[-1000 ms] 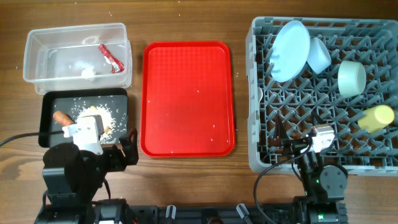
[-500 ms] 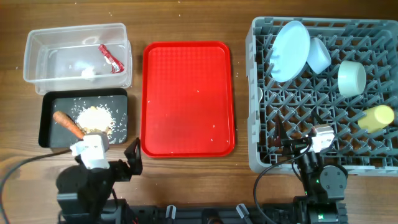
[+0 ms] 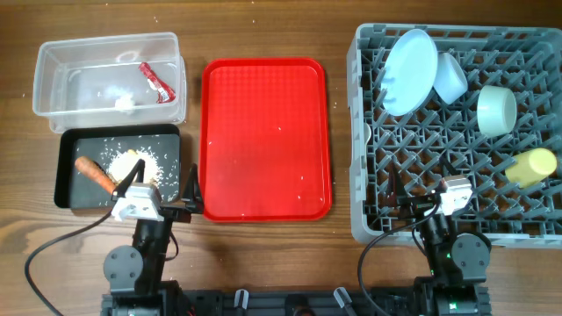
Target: Sort waste into correct bins and load items into the dishwasher rack
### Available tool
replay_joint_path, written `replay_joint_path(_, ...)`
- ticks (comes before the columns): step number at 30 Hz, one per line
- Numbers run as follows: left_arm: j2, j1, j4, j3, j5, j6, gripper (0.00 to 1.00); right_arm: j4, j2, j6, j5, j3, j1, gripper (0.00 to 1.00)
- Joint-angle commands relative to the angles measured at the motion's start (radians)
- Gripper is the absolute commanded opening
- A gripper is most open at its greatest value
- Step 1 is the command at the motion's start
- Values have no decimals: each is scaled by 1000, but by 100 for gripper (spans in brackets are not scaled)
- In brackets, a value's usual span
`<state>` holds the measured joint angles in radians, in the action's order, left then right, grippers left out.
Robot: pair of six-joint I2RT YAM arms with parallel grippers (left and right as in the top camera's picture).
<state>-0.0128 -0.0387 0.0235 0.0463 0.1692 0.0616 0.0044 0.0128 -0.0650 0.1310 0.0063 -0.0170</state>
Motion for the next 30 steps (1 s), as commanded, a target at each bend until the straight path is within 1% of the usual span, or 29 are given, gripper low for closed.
replay_joint_path(1, 10, -3, -57, -41, -18, -58, 100, 5, -9, 12, 12, -1, 3, 100)
replay_joint_path(2, 10, -3, -92, -41, -24, -55, 100, 5, -9, 12, 12, -1, 3, 100)
replay_joint_path(30, 10, -3, -89, -41, -36, -55, 100, 5, -9, 12, 12, -1, 3, 100)
